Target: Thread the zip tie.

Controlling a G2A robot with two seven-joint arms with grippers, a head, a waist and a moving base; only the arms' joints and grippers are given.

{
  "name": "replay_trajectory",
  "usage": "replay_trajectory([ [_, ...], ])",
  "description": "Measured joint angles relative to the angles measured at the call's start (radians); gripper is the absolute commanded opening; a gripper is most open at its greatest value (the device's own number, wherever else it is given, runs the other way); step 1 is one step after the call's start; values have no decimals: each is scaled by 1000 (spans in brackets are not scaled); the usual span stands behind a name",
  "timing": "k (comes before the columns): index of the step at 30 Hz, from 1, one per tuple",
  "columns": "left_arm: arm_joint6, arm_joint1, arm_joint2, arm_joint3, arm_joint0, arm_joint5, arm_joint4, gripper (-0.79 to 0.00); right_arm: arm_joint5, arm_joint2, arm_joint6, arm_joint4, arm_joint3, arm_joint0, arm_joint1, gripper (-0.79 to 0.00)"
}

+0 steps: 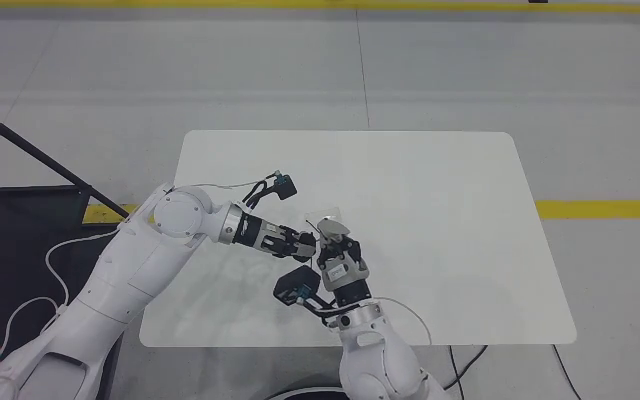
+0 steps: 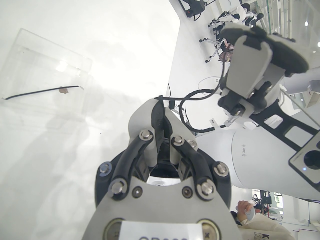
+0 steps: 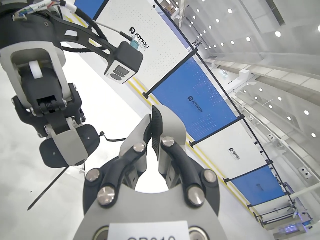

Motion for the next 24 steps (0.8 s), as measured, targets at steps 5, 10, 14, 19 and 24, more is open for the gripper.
replay_trajectory([
  [5, 0, 0, 0, 0, 0, 0, 0, -785, -8, -29, 67, -69, 23, 25, -14, -785],
  [10, 0, 0, 0, 0, 0, 0, 0, -785, 53, -33, 37, -80, 18, 15, -20, -785],
  [14, 0, 0, 0, 0, 0, 0, 0, -785, 66, -39, 3, -106, 28, 8, -22, -785],
  [19, 0, 0, 0, 0, 0, 0, 0, -785, -12, -45, 50, -137, 59, 29, -32, -785],
  [24, 0, 0, 0, 0, 0, 0, 0, -785, 9, -43, 70, -134, 45, 31, -40, -785],
])
